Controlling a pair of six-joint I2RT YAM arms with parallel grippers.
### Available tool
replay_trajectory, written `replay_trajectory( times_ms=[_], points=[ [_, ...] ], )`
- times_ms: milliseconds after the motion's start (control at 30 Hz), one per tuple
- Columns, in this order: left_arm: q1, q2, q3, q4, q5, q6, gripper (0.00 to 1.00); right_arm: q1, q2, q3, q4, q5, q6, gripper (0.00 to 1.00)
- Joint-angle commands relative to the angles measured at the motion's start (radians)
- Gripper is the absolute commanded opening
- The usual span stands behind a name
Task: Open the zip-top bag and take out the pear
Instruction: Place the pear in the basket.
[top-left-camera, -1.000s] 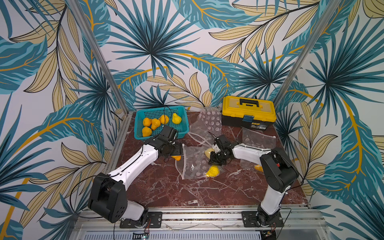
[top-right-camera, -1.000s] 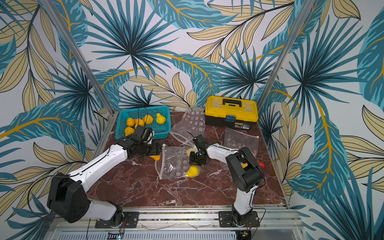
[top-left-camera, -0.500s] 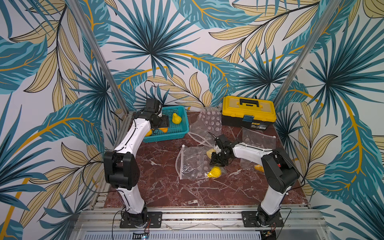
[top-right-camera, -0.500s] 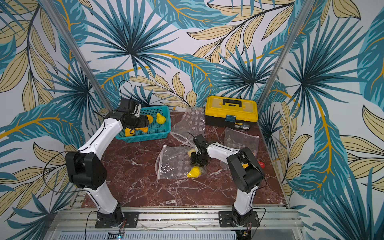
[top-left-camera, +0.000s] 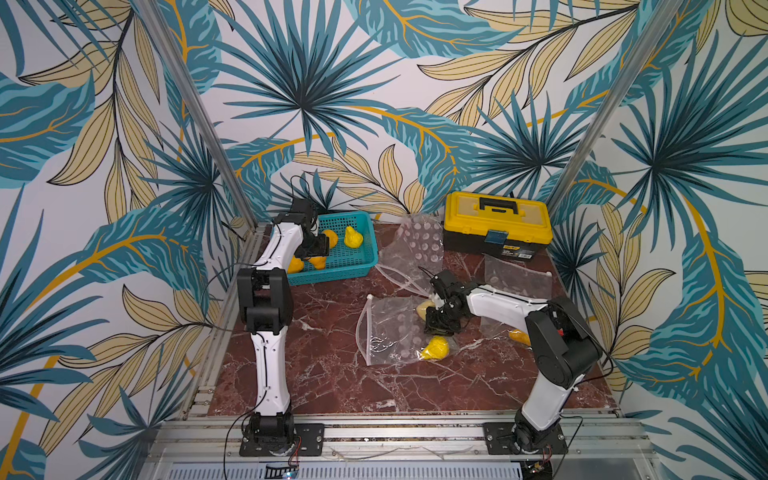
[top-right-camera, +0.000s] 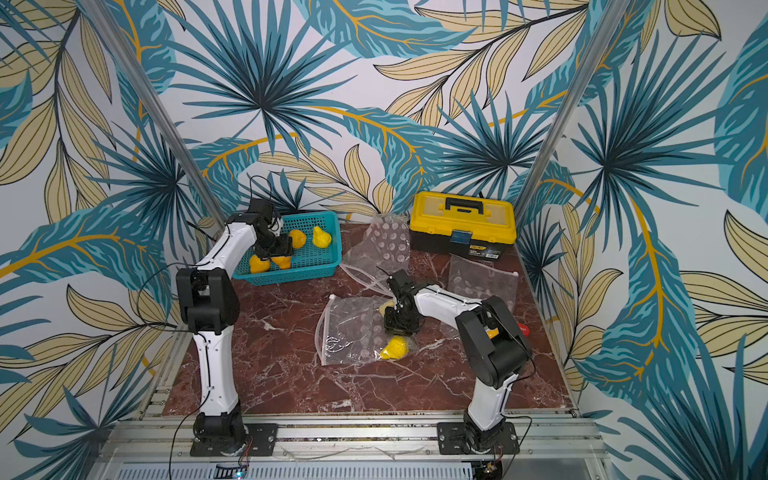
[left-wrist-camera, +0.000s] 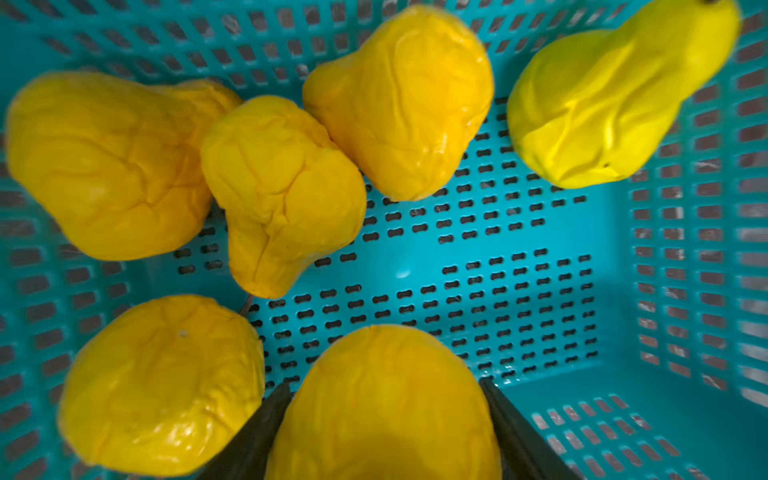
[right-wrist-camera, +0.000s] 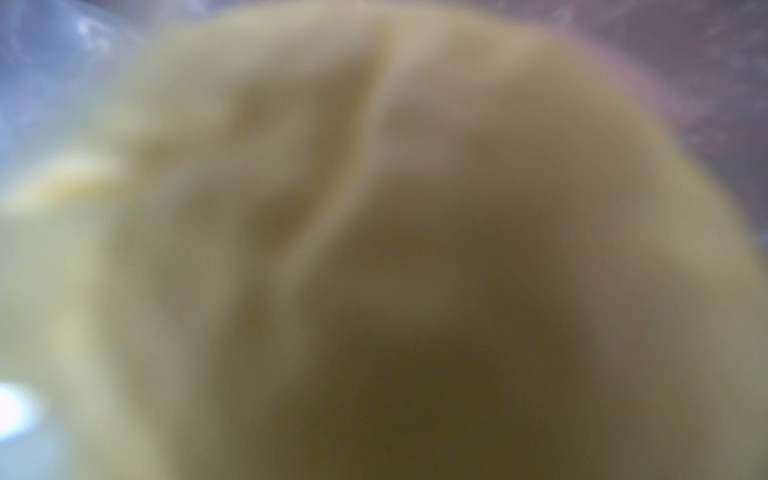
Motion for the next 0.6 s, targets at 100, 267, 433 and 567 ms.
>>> replay_trajectory(
  times_ms=[100, 267, 433, 567],
  points=[
    [0.031, 0.061, 0.1, -0.088, 0.016, 0.03, 0.72, 0.001, -0.018, -0.004, -0.041, 0.014, 0.006, 0.36],
    [0.036, 0.082, 0.134, -0.103, 0.013, 0.027, 0.81, 0.003, -0.015, -0.006, -0.038, 0.014, 0.009, 0.36],
    [0.036, 0.04, 0.151, -0.103, -0.01, 0.022, 0.84, 0.002, -0.018, -0.002, -0.037, 0.014, 0.012, 0.36],
    [0.036, -0.035, 0.139, -0.104, 0.012, 0.014, 0.84, 0.002, -0.03, 0.005, -0.042, 0.019, 0.011, 0.36]
  ],
)
